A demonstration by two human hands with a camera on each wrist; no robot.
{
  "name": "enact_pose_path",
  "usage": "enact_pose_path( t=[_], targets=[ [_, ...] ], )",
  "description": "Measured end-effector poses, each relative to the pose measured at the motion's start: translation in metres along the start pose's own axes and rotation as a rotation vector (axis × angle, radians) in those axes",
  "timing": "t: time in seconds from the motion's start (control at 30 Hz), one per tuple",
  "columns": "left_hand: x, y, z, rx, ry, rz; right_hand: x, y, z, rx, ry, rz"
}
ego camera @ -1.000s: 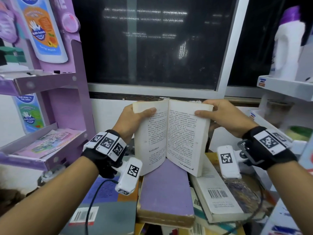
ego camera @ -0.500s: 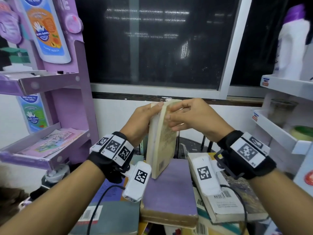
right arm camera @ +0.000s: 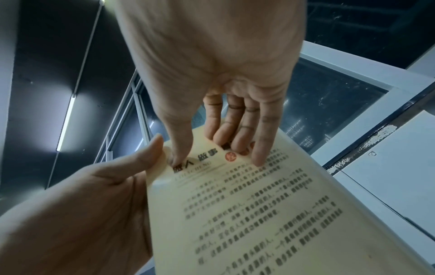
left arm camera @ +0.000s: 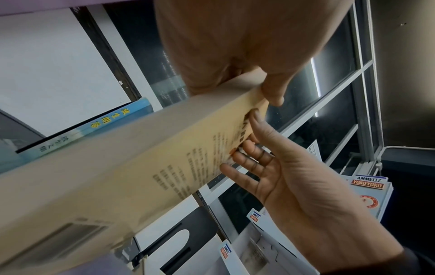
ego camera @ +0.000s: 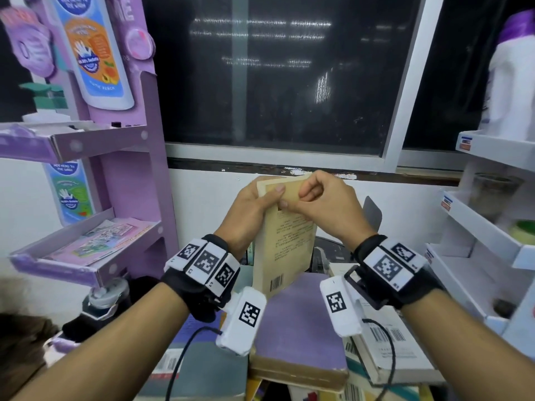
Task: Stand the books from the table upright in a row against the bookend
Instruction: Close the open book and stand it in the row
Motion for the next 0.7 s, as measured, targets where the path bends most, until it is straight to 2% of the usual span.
enact_pose_path(
  t=[0.27, 0.5, 0.7],
  targets=[
    [0.003, -0.013, 0.002, -0.139, 0.035, -0.196, 0.01, -0.02, -0.004, -0.112, -0.066, -0.09],
    [0.005, -0.013, 0.0, -0.24, 0.03, -0.128, 0.009, -0.03, -0.005, 0.139, -0.02, 0.159],
    [0.011, -0.01, 0.005, -0.199, -0.009, -0.067, 0.004, -0.03, -0.009, 0.158, -0.051, 0.209]
  ],
)
Point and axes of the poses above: each hand's wrist, its own x-axis towards the middle knuckle, its own y-axis out of the palm, z = x × y, the point moved 2 cm from there along x, towards the middle knuckle, and after that the axes turned 6 degrees about -y, right-handed, at the moved point
